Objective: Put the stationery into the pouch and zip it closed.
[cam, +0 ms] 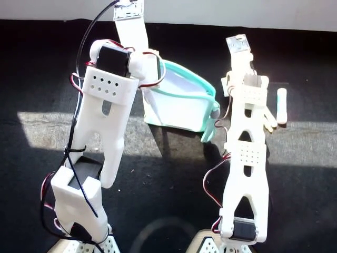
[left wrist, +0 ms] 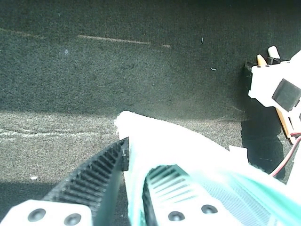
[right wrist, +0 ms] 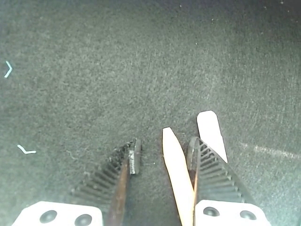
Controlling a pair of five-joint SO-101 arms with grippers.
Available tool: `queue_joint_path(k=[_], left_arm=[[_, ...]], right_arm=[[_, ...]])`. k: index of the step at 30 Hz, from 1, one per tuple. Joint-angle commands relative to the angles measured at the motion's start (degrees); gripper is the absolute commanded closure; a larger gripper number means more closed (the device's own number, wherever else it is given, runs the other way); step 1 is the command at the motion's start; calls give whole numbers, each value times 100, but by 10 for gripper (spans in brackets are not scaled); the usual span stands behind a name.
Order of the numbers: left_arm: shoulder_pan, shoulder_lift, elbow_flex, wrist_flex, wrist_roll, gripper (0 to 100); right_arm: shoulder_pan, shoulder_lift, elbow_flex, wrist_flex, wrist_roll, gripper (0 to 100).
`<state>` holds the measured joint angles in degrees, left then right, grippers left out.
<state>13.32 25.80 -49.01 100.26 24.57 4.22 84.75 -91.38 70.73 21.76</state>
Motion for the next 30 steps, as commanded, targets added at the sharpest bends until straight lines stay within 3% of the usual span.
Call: queue_joint_path(k=[1, 24, 30], left_arm=[[-84, 233, 48, 53, -53, 990], [-75, 233, 48, 53, -62, 990], [-75, 233, 48, 53, -62, 990]], right_arm=[[215, -57, -75, 154, 9, 827], [215, -321, -75, 514, 9, 824], [57, -840, -66, 1086, 44, 781]])
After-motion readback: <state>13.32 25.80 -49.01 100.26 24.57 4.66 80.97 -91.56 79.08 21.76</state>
